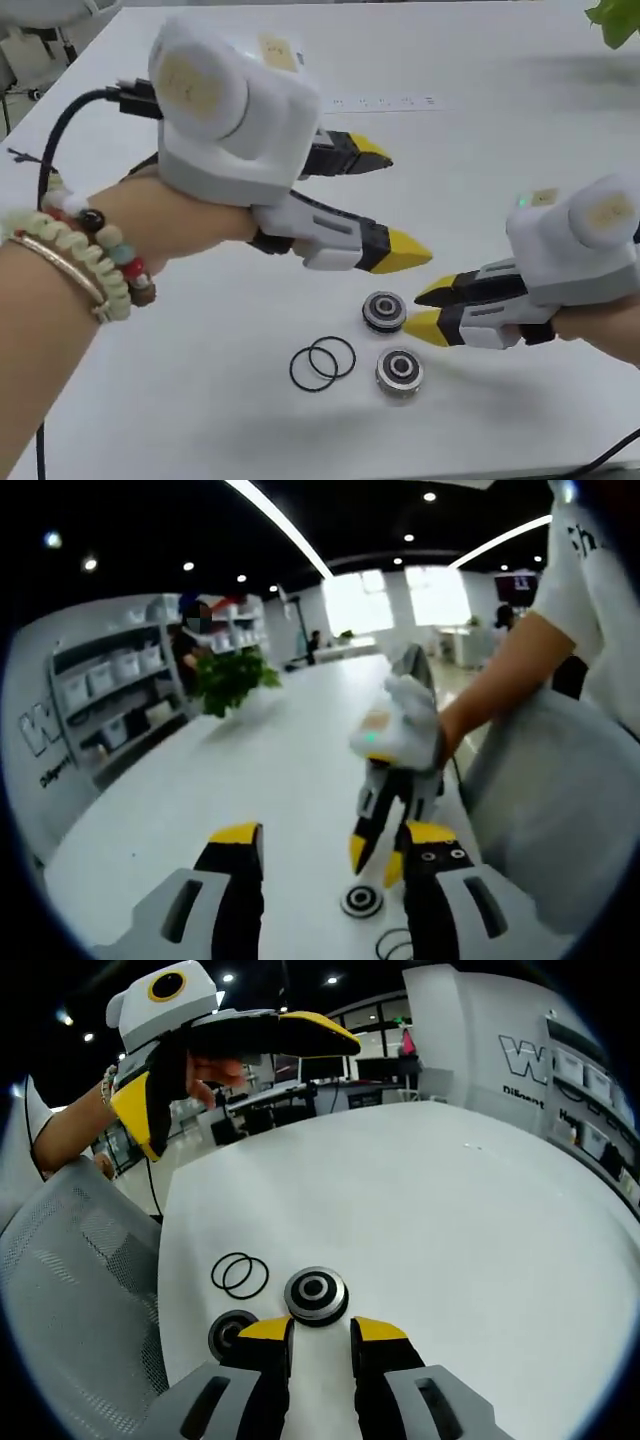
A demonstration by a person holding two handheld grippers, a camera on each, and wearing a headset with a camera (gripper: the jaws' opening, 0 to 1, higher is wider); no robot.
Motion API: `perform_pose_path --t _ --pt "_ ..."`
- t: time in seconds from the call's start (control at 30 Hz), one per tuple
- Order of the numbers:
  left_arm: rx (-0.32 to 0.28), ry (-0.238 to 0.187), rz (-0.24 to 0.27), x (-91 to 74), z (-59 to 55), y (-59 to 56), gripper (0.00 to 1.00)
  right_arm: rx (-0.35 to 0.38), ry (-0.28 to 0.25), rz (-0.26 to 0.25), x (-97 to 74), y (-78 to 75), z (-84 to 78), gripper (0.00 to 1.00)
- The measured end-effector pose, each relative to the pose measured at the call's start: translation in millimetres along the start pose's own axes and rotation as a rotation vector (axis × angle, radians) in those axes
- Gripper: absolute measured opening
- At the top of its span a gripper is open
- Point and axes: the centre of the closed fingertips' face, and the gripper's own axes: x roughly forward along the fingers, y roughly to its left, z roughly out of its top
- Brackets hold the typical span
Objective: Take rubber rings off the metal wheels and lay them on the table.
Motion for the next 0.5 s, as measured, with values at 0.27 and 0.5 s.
perform_pose_path --t 0.27,0.5 --pt "-0.118 -0.025 0.046 12.2 -35.0 -4.8 0.41 -0.042 0.019 -0.012 4.1 -3.7 -4.2 0.16" --pt "-0.125 0.034 0.043 23.5 -64.7 -8.3 0.30 -0.048 0.002 -0.018 4.9 -4.2 -0.9 0.21"
